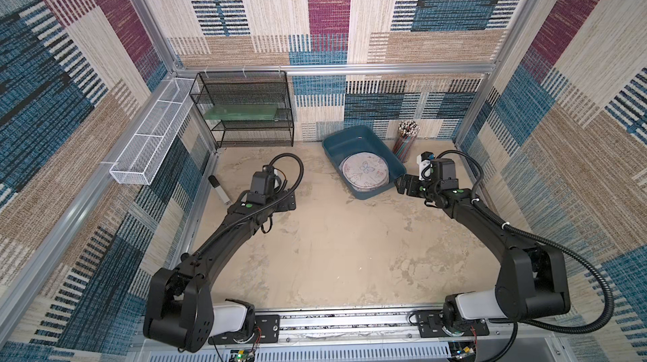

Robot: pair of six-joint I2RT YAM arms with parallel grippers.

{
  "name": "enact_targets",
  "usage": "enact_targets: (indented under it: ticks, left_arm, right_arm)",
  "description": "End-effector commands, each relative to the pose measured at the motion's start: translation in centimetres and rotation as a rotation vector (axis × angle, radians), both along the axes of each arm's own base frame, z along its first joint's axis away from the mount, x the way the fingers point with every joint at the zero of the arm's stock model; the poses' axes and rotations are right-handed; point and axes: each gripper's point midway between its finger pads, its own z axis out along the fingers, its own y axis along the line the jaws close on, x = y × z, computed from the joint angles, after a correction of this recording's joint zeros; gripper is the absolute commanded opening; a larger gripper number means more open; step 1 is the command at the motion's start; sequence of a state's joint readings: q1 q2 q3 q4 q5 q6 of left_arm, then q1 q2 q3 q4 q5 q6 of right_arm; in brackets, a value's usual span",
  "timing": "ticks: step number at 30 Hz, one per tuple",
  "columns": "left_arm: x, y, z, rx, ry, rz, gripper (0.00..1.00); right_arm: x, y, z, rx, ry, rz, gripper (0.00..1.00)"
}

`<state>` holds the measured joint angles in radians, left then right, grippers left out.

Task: Put the coasters into the storage box
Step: Reset both arms

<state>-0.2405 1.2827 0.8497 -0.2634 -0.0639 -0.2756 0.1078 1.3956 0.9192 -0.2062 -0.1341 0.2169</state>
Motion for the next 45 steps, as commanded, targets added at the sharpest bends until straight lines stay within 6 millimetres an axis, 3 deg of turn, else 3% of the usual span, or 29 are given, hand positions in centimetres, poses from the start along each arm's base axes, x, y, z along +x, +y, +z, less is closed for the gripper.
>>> enact_targets:
  ticks: [1,5,9,17,23,34,45]
  left_arm:
    - [0.2,3.9,0.5,0.102,-0.110,0.096,0.98]
    - [-0.8,7.0,0.2,0.186,-0.183,0.160,0.98]
    - [-1.3,8.4,0.5,0.243,-0.296,0.174,0.99]
    - [-0.8,8.8,-0.5,0.289,-0.429,0.162,0.99]
    - [0.4,8.7,-1.2,0.287,-0.469,0.157,0.99]
    - [2.7,9.4,-4.8,0.278,-0.448,0.169,0.98]
    - [2.9,10.1,-4.9,0.264,-0.426,0.198,0.98]
  right_arm:
    - [1.5,-4.6,1.9,-0.181,-0.187,-0.157,0.95]
    - [0.9,-7.6,1.7,-0.253,-0.310,-0.227,0.95]
    - [0.1,-9.1,1.6,-0.274,-0.420,-0.264,0.95]
    - [-0.8,-9.7,0.7,-0.246,-0.522,-0.270,0.95]
    - [-1.6,-9.1,-0.2,-0.234,-0.568,-0.245,0.95]
    - [-1.8,-8.2,-1.5,-0.259,-0.583,-0.227,0.95]
    - [-1.5,-8.4,-1.7,-0.252,-0.572,-0.230,0.95]
